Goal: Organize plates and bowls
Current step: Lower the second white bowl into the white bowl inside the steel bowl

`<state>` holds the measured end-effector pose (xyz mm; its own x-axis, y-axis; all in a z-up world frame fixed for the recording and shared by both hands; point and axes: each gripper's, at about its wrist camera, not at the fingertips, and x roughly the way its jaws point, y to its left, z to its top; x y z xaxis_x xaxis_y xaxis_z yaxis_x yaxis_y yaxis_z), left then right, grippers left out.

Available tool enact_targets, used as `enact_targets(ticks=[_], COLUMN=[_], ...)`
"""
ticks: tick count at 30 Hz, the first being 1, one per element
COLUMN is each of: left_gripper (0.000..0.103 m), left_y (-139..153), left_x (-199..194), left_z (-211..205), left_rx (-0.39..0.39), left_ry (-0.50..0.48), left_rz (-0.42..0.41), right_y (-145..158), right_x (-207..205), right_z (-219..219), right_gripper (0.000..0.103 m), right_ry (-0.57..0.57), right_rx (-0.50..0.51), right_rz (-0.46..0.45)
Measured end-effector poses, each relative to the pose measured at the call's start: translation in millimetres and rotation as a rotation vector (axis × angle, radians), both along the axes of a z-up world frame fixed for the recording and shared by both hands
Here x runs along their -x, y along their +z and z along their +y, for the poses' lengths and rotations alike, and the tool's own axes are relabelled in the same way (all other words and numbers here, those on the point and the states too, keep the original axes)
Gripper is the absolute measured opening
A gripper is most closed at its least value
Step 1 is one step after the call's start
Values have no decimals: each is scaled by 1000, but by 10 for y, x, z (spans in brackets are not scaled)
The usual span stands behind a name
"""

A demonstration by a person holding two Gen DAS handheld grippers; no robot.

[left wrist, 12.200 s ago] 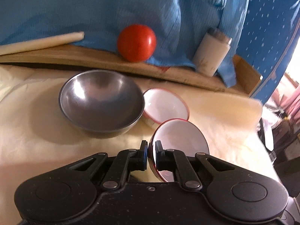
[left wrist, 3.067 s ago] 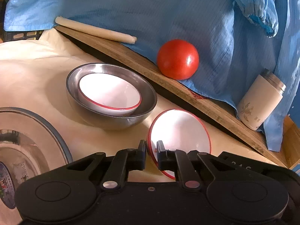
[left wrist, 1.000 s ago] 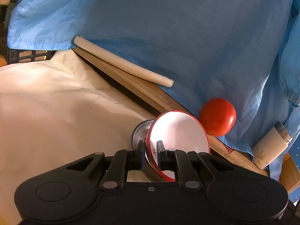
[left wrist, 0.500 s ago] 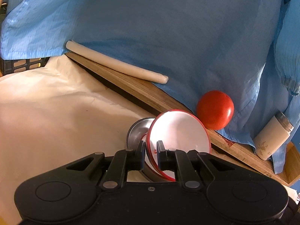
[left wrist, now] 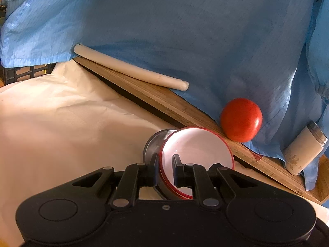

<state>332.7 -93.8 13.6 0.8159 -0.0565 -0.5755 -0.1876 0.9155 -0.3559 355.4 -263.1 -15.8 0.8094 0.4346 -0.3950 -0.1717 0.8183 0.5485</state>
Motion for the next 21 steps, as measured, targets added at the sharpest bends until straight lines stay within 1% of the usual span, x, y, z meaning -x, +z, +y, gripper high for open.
enact_targets(ticks=[6, 10, 13, 21], left_gripper=[13, 13, 15, 22], left_y=[-22, -37, -37, -34], left_x=[2, -5, -6, 11], left_z=[3, 16, 6, 13], left_rx=[12, 22, 21, 34], left_ry=[9, 11, 12, 12], left_rz=[1, 6, 1, -7], right_y=[5, 15, 20, -3], right_x=[14, 16, 21, 20], right_z=[19, 27, 25, -7], right_gripper=[19, 22, 25, 25], right_ry=[-3, -4, -21, -20], right_rx=[14, 16, 37, 27], right_rz=[-8, -14, -17, -19])
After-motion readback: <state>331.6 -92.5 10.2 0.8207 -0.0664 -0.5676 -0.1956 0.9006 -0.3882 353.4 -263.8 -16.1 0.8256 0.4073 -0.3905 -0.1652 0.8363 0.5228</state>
